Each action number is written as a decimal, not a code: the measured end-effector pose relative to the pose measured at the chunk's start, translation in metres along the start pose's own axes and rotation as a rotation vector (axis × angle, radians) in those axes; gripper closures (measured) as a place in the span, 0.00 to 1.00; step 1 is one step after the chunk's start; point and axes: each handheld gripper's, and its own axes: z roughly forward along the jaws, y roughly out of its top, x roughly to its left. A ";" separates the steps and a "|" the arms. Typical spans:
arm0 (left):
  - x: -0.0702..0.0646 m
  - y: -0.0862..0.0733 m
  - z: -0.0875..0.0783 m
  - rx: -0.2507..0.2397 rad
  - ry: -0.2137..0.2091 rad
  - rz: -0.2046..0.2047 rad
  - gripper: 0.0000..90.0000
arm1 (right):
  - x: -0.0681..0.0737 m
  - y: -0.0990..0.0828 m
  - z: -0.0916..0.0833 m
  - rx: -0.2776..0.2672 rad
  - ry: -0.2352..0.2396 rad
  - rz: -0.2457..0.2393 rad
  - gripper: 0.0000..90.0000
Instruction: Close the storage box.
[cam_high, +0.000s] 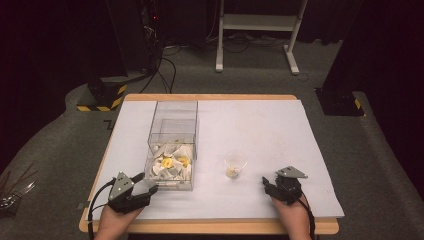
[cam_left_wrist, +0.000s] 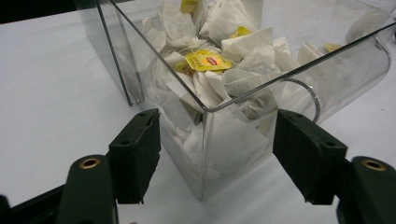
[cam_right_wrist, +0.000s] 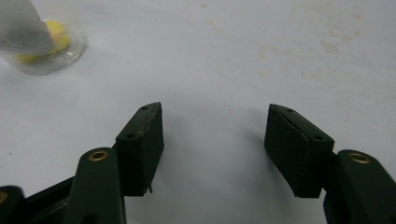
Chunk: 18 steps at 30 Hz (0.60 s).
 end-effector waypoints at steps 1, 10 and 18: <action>0.001 0.000 0.001 0.000 0.003 0.000 0.36 | 0.000 0.000 0.000 0.000 0.001 0.001 0.42; -0.001 0.004 0.007 0.001 0.038 -0.011 0.33 | 0.001 0.000 0.000 -0.002 -0.007 -0.003 0.41; 0.000 0.007 0.013 -0.005 0.043 -0.017 0.31 | 0.001 0.000 0.000 -0.003 -0.009 -0.002 0.41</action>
